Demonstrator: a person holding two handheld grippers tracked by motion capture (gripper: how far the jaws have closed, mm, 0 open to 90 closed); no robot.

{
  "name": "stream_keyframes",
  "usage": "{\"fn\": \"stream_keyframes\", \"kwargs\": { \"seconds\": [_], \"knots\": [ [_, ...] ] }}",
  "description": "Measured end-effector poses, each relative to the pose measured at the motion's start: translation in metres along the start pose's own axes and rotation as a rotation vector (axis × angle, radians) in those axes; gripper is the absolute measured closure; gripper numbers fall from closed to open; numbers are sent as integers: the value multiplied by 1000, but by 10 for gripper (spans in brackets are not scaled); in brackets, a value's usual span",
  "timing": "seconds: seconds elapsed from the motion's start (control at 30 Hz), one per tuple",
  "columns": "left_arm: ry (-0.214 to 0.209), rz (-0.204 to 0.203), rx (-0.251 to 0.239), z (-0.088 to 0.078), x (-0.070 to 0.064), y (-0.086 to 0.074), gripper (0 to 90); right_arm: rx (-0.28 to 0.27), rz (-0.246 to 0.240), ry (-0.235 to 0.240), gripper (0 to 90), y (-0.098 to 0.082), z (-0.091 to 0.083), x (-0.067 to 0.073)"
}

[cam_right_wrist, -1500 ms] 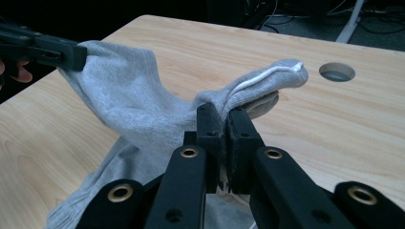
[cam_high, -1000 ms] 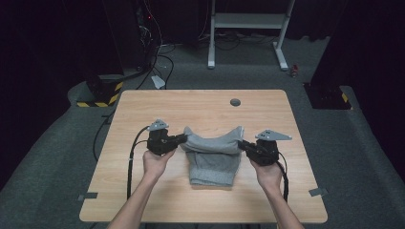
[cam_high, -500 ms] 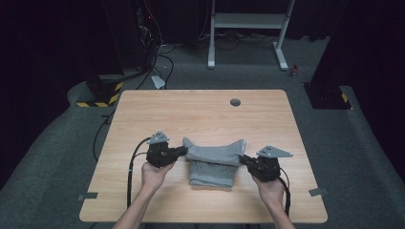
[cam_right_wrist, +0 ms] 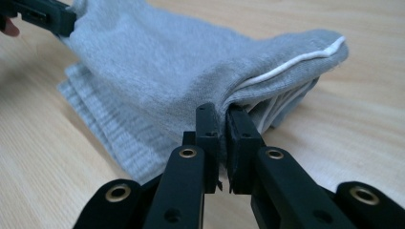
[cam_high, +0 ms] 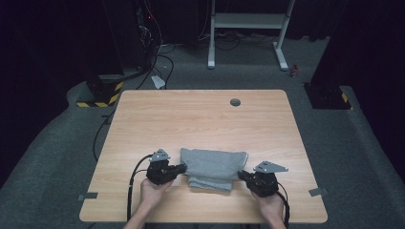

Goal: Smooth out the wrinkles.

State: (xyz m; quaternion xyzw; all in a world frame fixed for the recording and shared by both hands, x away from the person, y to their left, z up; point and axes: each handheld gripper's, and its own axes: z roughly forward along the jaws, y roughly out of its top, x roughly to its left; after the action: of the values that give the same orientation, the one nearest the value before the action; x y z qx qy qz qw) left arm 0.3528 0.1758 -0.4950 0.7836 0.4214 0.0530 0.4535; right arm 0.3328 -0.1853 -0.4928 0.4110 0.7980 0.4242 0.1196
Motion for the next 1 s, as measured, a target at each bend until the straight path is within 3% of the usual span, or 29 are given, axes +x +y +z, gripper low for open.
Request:
{"fn": "stream_keyframes", "kwargs": {
  "seconds": [0.23,0.3,0.57,0.73,0.9,1.0],
  "knots": [
    [30,7,63,11,-3,-7,855,61,-1,-2,844,-13,14,2],
    [50,29,72,13,-3,-5,855,76,-8,-14,843,-13,19,1],
    [114,23,63,25,3,3,854,97,-34,-79,843,7,37,-10],
    [136,-13,39,33,15,13,854,103,-49,-118,843,24,54,-21],
    [149,-62,15,38,21,18,854,116,-31,-144,843,37,65,-30],
    [154,-71,14,41,23,20,854,114,-21,-150,842,41,69,-33]
  ]
}}
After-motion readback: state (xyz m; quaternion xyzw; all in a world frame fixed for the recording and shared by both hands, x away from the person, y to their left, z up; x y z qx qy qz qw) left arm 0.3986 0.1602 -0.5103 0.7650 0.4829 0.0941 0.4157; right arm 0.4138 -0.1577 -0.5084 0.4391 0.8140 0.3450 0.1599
